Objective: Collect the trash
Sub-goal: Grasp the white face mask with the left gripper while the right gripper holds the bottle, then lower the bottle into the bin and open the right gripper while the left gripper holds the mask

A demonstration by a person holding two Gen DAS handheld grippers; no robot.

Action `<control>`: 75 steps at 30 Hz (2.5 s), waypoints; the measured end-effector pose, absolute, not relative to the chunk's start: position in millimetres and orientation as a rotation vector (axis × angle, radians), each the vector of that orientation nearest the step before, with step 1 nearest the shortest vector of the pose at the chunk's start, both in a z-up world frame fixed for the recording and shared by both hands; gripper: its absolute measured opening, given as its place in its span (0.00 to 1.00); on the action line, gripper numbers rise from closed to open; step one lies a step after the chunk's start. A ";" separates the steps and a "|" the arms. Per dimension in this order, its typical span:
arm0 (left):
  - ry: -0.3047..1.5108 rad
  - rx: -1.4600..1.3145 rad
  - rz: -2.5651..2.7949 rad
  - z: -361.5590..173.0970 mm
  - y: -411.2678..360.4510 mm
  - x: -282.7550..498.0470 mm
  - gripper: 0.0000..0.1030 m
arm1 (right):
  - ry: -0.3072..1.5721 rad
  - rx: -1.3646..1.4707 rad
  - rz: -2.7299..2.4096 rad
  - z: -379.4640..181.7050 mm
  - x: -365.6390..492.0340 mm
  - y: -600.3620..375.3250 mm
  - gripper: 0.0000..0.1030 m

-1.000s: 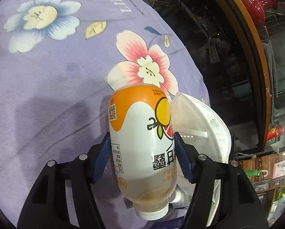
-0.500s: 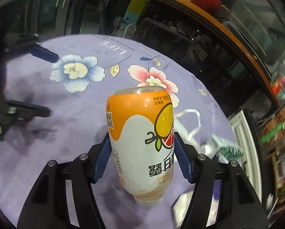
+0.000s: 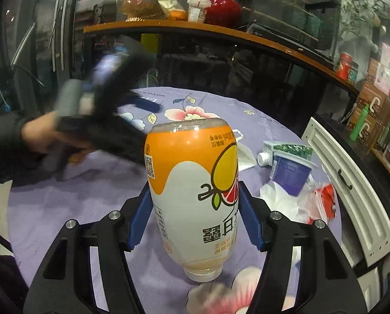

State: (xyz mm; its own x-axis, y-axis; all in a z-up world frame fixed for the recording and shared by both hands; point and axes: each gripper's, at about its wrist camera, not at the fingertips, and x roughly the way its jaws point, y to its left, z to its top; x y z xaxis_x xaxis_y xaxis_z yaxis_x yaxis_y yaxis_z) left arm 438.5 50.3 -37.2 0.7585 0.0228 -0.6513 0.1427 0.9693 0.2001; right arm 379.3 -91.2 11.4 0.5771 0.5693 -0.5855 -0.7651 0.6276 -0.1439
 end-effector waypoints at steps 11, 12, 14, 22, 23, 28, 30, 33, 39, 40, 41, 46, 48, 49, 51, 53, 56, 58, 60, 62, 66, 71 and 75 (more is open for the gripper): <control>0.805 0.457 -0.018 -72.3 13.1 522.5 0.43 | 0.512 -0.330 0.788 12.4 354.3 -130.6 0.61; 0.810 0.459 -0.013 -74.1 12.7 524.6 0.38 | 0.511 -0.315 0.785 12.5 354.0 -133.2 0.61; 0.817 0.433 -0.005 -75.2 16.2 525.1 0.17 | 0.508 -0.290 0.775 12.0 353.7 -137.5 0.61; 0.773 0.321 -0.006 -56.9 23.9 494.7 0.03 | 0.485 -0.195 0.725 12.3 344.0 -152.9 0.61; 0.762 0.295 -0.016 -51.2 25.4 485.3 0.03 | 0.480 -0.188 0.719 12.8 340.0 -154.7 0.61; 0.707 0.188 -0.071 -24.8 25.2 433.0 0.03 | 0.468 -0.139 0.691 13.9 319.8 -168.7 0.61; 0.687 0.155 -0.096 -17.1 22.3 408.7 0.03 | 0.468 -0.116 0.677 14.2 310.2 -177.5 0.61; 0.662 0.101 -0.137 -7.6 15.2 372.3 0.03 | 0.465 -0.086 0.649 13.6 293.6 -192.3 0.61; 0.624 0.067 -0.247 3.6 -16.1 311.5 0.03 | 0.484 -0.055 0.552 7.1 256.8 -237.4 0.61; 0.618 0.065 -0.270 4.9 -25.7 301.5 0.03 | 0.488 -0.041 0.527 5.1 249.6 -249.7 0.61; 0.613 0.061 -0.286 5.4 -30.9 294.5 0.03 | 0.491 -0.033 0.510 3.1 245.0 -257.6 0.61; 0.605 0.051 -0.389 2.4 -73.0 265.2 0.03 | 0.532 0.014 0.394 -14.8 225.6 -305.1 0.61; 0.610 0.055 -0.428 -1.1 -90.9 259.1 0.03 | 0.560 0.047 0.338 -27.2 222.1 -327.3 0.61; 0.613 0.053 -0.448 -2.7 -99.3 256.1 0.03 | 0.571 0.056 0.316 -32.5 221.5 -334.8 0.61; 0.618 0.055 -0.487 -6.4 -120.1 253.1 0.03 | 0.614 0.090 0.252 -50.6 223.1 -355.6 0.61; 0.615 0.057 -0.512 -7.8 -135.3 251.7 0.03 | 0.651 0.122 0.201 -67.1 226.6 -370.8 0.61; 0.614 0.054 -0.559 -12.5 -164.2 252.7 0.03 | 0.698 0.129 0.140 -91.4 237.6 -386.2 0.61; 0.624 0.061 -0.575 -17.9 -178.2 249.1 0.03 | 0.737 0.128 0.124 -108.6 248.8 -391.3 0.61; 0.640 0.057 -0.586 -24.6 -190.7 251.5 0.03 | 0.763 0.120 0.110 -122.6 258.3 -394.4 0.61; 0.648 0.063 -0.586 -31.8 -199.3 251.6 0.03 | 0.788 0.121 0.097 -136.3 268.3 -397.2 0.61; 0.670 0.087 -0.585 -44.2 -212.5 251.2 0.03 | 0.826 0.134 0.087 -160.3 282.2 -400.1 0.61; 0.696 0.110 -0.592 -58.0 -226.1 250.6 0.03 | 0.888 0.104 0.073 -189.0 300.4 -397.0 0.61; 0.707 0.119 -0.601 -65.8 -234.4 249.4 0.03 | 0.925 0.095 0.060 -208.6 309.4 -393.6 0.61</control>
State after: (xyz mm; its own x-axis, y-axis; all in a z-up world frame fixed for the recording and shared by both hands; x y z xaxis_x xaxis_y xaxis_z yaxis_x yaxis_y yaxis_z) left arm 249.4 -234.4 -65.8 0.5995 -0.4783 -0.6417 0.5564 0.8254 -0.0954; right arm 309.4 -393.6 -208.6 0.6005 0.0922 -0.7943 -0.0106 0.9942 0.1074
